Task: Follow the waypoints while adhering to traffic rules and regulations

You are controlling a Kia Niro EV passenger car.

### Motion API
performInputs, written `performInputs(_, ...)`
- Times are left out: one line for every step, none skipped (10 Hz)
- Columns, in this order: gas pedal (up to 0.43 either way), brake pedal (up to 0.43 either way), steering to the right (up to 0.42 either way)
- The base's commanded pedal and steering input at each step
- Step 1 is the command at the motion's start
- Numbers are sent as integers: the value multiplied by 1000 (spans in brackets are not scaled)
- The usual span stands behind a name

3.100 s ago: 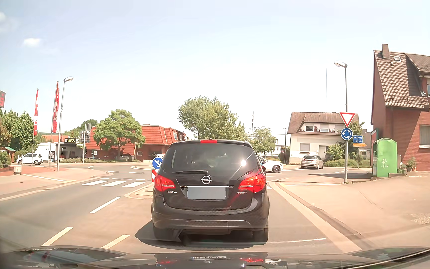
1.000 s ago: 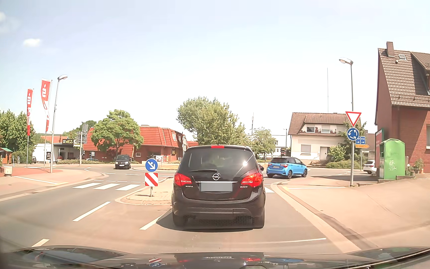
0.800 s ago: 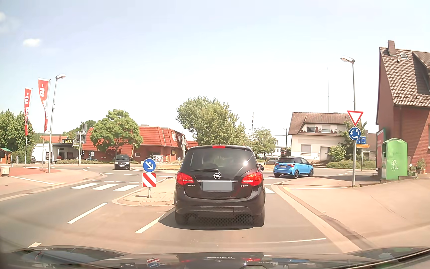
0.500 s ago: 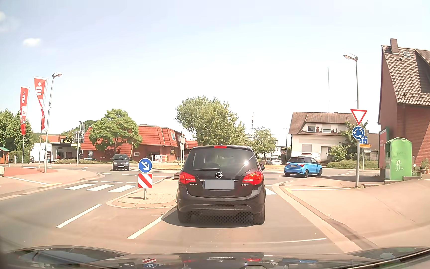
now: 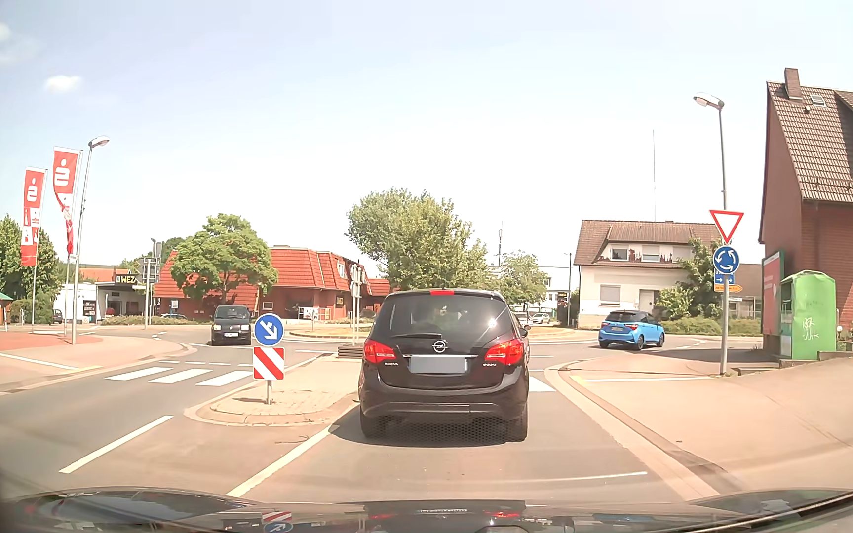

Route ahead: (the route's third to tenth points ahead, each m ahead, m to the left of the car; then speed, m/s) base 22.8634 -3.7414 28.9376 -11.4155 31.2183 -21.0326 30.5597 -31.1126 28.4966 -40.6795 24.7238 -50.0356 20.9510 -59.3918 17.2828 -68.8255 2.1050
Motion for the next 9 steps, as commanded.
performInputs(130, 0, 7)
performInputs(110, 0, 7)
performInputs(8, 0, 7)
performInputs(0, 0, 7)
performInputs(0, 0, 6)
performInputs(0, 0, 6)
performInputs(0, 0, 6)
performInputs(0, 0, 7)
performInputs(0, 0, 7)
